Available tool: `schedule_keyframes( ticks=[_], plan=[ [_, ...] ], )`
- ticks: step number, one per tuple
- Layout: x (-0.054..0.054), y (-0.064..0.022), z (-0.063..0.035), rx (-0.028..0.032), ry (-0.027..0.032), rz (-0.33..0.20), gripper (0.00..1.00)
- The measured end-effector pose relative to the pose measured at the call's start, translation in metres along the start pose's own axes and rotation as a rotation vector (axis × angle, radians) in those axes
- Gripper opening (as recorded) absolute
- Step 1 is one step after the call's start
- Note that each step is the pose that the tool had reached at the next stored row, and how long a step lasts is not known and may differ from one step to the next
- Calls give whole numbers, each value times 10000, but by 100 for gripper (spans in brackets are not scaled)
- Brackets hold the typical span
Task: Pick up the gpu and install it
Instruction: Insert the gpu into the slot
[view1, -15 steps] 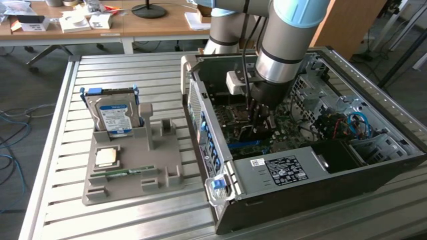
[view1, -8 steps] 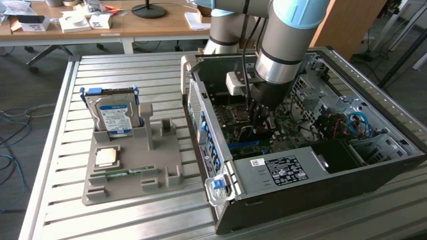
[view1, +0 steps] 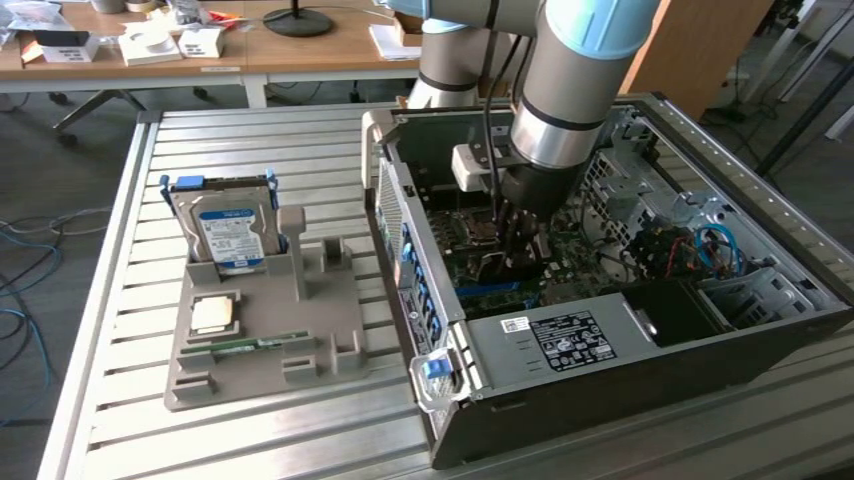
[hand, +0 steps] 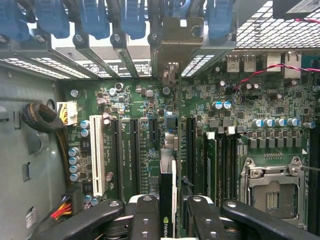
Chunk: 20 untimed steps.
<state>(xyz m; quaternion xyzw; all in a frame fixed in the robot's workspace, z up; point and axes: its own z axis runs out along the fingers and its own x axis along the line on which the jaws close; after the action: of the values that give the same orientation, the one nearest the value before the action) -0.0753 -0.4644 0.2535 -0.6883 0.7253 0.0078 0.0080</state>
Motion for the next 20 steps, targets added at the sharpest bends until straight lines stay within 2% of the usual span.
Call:
schedule_keyframes(
  ticks=[20],
  plan=[
    [0,-6,19,-1,-1,-60,26]
  ],
)
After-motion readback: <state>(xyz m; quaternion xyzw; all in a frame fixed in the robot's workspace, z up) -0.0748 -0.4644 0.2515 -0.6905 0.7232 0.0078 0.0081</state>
